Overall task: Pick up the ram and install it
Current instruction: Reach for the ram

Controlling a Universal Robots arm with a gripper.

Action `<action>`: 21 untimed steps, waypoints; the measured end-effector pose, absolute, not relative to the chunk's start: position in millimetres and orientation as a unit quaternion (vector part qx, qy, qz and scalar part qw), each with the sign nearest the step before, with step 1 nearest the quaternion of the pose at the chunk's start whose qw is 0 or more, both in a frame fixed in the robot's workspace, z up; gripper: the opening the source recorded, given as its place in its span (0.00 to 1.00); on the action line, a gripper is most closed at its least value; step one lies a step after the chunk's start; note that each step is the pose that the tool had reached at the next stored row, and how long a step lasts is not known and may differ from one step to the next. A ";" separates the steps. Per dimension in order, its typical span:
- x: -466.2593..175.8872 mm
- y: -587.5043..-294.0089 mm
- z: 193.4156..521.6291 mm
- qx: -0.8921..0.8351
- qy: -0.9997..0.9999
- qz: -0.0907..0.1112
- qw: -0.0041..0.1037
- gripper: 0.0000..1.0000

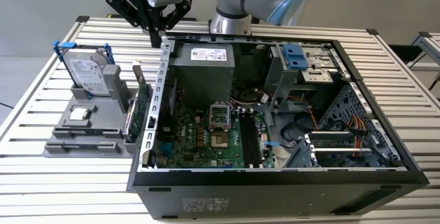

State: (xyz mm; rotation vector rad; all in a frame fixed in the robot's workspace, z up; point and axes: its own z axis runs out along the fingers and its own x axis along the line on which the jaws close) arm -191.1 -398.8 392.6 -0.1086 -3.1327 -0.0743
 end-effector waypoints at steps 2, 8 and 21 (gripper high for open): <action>-193.1 -398.8 392.6 -0.035 -0.999 -0.024 0.003 0.00; -198.9 -398.8 392.6 -0.035 -0.999 -0.024 0.003 0.00; -211.1 -398.8 392.6 -0.035 -0.999 -0.024 0.003 0.00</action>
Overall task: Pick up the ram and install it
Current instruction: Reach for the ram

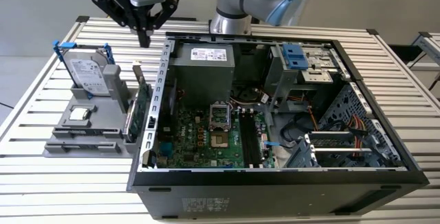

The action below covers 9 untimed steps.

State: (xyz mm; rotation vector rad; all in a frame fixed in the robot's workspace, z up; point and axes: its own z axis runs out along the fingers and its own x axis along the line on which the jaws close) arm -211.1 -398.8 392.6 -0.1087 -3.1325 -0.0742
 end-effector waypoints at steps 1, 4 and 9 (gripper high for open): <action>-212.3 -398.8 392.6 -0.035 -0.999 -0.024 0.003 0.00; -215.4 -398.8 392.6 -0.035 -0.999 -0.024 0.003 0.00; -221.1 -398.8 392.6 -0.035 -0.999 -0.024 0.003 0.00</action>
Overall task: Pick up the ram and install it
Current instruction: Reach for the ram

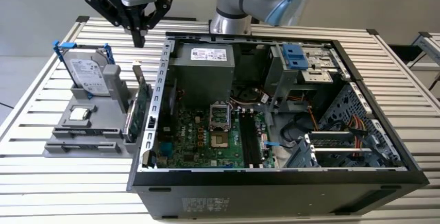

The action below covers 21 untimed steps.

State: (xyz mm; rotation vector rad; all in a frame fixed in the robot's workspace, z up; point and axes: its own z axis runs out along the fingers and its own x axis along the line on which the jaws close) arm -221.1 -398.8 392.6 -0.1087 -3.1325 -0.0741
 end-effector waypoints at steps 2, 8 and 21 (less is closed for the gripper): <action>-223.0 -398.8 392.6 -0.035 -0.999 -0.024 0.003 0.00; -229.1 -398.8 392.6 -0.035 -0.999 -0.024 0.003 0.00; -242.8 -398.8 392.6 -0.035 -0.999 -0.024 0.003 0.00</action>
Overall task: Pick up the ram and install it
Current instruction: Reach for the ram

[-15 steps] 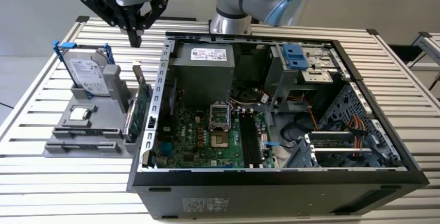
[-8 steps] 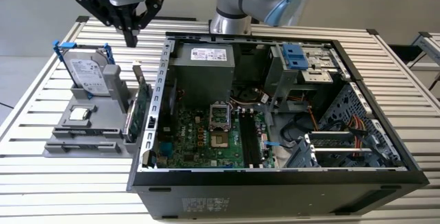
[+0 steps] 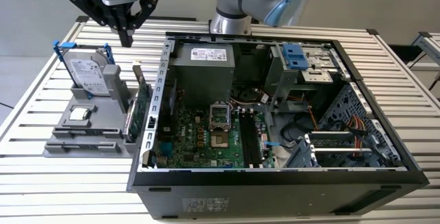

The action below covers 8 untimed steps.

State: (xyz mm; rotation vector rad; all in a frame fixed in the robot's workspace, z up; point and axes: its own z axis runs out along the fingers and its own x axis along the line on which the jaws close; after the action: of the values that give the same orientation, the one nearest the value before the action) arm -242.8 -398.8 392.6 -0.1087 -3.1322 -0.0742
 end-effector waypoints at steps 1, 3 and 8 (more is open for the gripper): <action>-243.9 -398.8 392.6 -0.035 -0.999 -0.024 0.003 0.00; -246.2 -398.8 392.6 -0.035 -0.999 -0.024 0.003 0.00; -251.4 -398.8 392.6 -0.035 -0.999 -0.024 0.003 0.00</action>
State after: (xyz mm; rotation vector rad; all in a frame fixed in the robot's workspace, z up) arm -251.4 -398.8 392.6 -0.1087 -3.1322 -0.0743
